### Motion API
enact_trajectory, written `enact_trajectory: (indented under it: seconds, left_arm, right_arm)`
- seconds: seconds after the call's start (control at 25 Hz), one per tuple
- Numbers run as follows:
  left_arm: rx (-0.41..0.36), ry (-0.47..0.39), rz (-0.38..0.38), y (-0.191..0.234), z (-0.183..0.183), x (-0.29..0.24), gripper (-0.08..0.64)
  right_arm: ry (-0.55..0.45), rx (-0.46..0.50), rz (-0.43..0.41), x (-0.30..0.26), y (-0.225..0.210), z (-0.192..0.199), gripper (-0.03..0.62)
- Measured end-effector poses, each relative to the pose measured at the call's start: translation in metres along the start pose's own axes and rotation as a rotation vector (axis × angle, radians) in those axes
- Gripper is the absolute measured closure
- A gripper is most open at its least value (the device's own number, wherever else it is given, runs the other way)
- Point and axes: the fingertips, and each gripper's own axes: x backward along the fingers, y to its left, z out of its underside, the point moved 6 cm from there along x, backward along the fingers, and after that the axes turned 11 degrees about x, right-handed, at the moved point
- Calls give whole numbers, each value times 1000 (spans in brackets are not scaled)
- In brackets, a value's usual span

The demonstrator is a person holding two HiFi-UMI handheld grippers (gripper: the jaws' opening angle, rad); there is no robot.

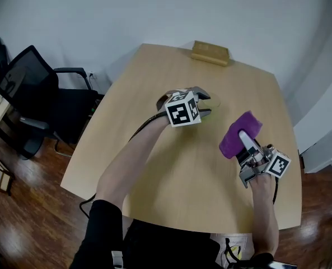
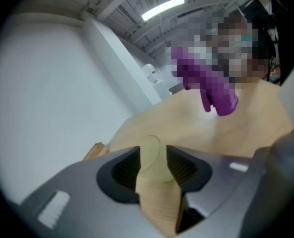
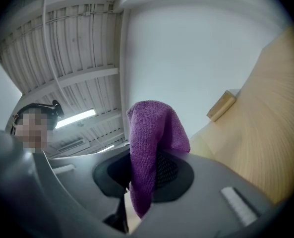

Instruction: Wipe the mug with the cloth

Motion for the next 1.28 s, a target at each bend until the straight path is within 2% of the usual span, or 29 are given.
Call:
enact_trajectory:
  seconds: [0.16, 0.32, 0.4, 0.48, 0.56, 0.64, 0.68, 0.76, 0.8, 0.84, 0.88, 0.96, 1.04, 1.16, 1.28]
  left_arm:
    - [-113, 104, 12, -2, -7, -18, 365]
    - [-199, 265, 72, -6, 1, -33, 352]
    - [-192, 287, 72, -6, 3, -37, 384]
    - [-126, 251, 50, -1, 4, -34, 470]
    - [20, 150, 19, 5, 8, -22, 514]
    - [252, -31, 16, 4, 7, 4, 518]
    - [396, -164, 48, 2, 6, 20, 518]
    - [713, -498, 179, -7, 3, 51, 518]
    - [848, -647, 245, -14, 3, 65, 518]
    - [948, -757, 291, -24, 3, 78, 518]
    - [1017, -827, 316, -35, 5, 88, 518]
    - [1099, -896, 332, -56, 11, 98, 518]
    - [1131, -933, 331, -70, 12, 99, 518]
    - [1138, -1000, 347, -88, 2, 99, 518]
    - [1087, -1004, 350, -102, -12, 100, 518]
  right_arm:
    - [1, -8, 2, 1, -1, 1, 531]
    - [2, -2, 3, 1, -2, 0, 531]
    - [9, 23, 9, 3, -3, -1, 531]
    - [20, 30, 7, 3, -2, 0, 531]
    - [33, 46, 12, 3, -2, -1, 531]
    - [42, 56, 15, 5, 0, -3, 531]
    - [45, 58, 14, 5, 2, -4, 531]
    - [48, 60, 10, 1, 7, -7, 531]
    - [48, 64, 10, -1, 11, -9, 531]
    - [47, 75, 11, -3, 18, -11, 531]
    - [43, 95, 14, -5, 27, -14, 531]
    - [23, 167, 37, -7, 41, -24, 531]
    - [-5, 238, 85, -10, 50, -34, 531]
    - [19, 307, 172, -22, 54, -36, 531]
    - [57, 348, 247, -31, 47, -35, 531]
